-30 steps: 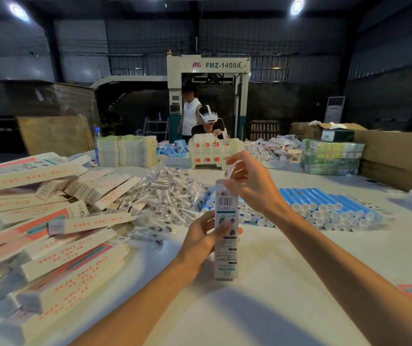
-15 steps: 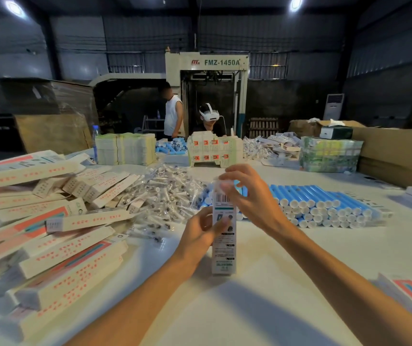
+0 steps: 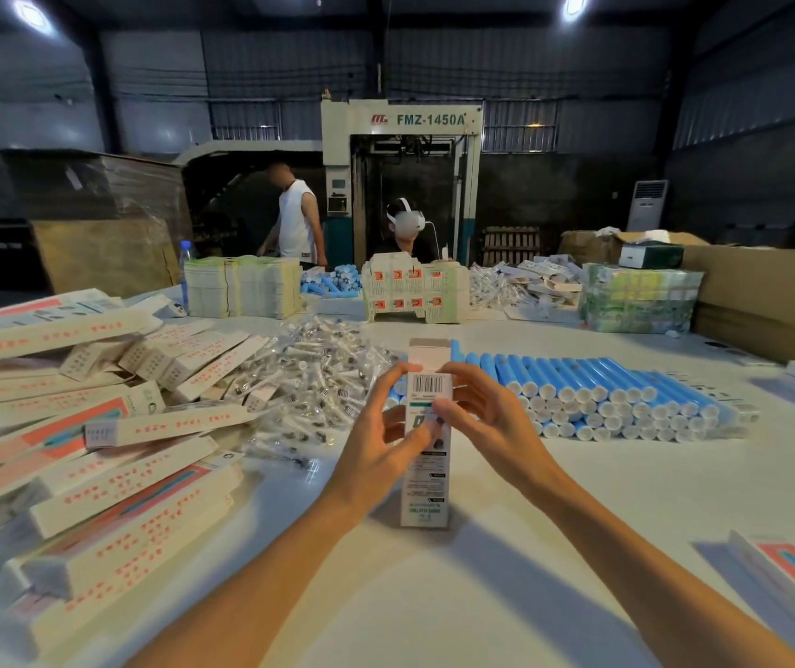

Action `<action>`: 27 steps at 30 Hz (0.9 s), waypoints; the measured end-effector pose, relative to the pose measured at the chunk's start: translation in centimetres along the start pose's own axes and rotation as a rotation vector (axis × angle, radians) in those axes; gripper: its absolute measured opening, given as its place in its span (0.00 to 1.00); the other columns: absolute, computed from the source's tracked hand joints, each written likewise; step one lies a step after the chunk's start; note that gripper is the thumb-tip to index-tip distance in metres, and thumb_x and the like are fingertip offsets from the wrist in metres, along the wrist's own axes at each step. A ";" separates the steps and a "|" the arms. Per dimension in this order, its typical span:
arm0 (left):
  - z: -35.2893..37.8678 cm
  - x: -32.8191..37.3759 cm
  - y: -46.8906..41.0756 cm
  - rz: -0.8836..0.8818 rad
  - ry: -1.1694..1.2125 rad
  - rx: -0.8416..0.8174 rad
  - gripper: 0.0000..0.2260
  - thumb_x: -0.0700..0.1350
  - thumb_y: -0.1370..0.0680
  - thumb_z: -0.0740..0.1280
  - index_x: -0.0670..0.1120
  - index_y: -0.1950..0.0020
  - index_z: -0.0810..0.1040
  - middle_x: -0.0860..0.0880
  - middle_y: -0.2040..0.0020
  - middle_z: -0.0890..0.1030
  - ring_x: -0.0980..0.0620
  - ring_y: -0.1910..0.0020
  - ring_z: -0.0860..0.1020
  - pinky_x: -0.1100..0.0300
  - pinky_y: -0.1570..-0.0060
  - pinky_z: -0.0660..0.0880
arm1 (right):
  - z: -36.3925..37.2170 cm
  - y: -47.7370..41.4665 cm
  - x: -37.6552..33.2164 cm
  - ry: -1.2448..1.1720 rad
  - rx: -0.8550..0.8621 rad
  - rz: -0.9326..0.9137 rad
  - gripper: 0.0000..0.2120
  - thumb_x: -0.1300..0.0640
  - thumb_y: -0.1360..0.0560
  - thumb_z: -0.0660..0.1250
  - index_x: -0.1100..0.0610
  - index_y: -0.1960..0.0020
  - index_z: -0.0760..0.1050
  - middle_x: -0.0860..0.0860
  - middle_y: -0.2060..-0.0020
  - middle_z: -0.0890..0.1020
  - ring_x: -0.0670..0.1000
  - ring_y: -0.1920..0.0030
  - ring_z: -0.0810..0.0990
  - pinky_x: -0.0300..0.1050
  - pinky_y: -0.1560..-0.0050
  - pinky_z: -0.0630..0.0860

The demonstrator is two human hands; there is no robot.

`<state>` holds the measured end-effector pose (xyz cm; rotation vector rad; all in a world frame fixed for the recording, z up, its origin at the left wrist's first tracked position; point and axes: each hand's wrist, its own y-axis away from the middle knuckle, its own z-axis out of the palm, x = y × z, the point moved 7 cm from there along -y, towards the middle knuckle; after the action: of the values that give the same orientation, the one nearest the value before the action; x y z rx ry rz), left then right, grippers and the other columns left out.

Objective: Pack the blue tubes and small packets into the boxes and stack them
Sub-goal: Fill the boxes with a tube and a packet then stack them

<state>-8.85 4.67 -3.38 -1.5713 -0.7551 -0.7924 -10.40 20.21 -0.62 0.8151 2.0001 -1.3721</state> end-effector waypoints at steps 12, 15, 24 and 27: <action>-1.0 0.4 -0.3 0.029 -0.147 0.036 0.29 0.53 0.22 0.76 0.60 0.24 0.69 0.54 0.40 0.85 0.52 0.38 0.83 0.59 0.43 0.82 | -2.0 -4.1 -3.1 0.117 -0.011 0.017 0.11 0.55 0.17 0.67 0.52 0.35 0.74 0.49 0.47 0.87 0.50 0.50 0.86 0.51 0.50 0.85; -1.1 0.3 -0.3 0.025 -0.154 0.045 0.30 0.51 0.23 0.77 0.60 0.24 0.69 0.54 0.40 0.85 0.52 0.37 0.83 0.58 0.42 0.81 | -1.9 -4.7 -3.8 0.308 -0.026 -0.086 0.05 0.61 0.18 0.67 0.57 0.42 0.78 0.47 0.51 0.86 0.48 0.52 0.85 0.50 0.50 0.84; -1.2 0.1 -0.4 -0.006 -0.139 0.036 0.32 0.51 0.23 0.79 0.63 0.24 0.68 0.61 0.36 0.82 0.56 0.34 0.80 0.60 0.41 0.79 | -1.8 -4.0 -4.1 0.270 -0.119 -0.107 0.07 0.51 0.17 0.67 0.54 0.46 0.81 0.43 0.52 0.87 0.43 0.48 0.85 0.38 0.52 0.82; -1.0 0.1 -0.4 -0.010 -0.150 0.015 0.32 0.51 0.23 0.79 0.65 0.25 0.67 0.64 0.35 0.81 0.58 0.33 0.79 0.63 0.42 0.78 | -2.2 -3.9 -4.0 0.202 -0.096 -0.090 0.08 0.53 0.17 0.68 0.57 0.46 0.82 0.44 0.53 0.87 0.46 0.50 0.85 0.40 0.54 0.82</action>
<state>-9.23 3.77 -2.95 -1.6275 -0.8766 -0.6796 -10.97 20.50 5.33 0.8586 2.2634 -1.2748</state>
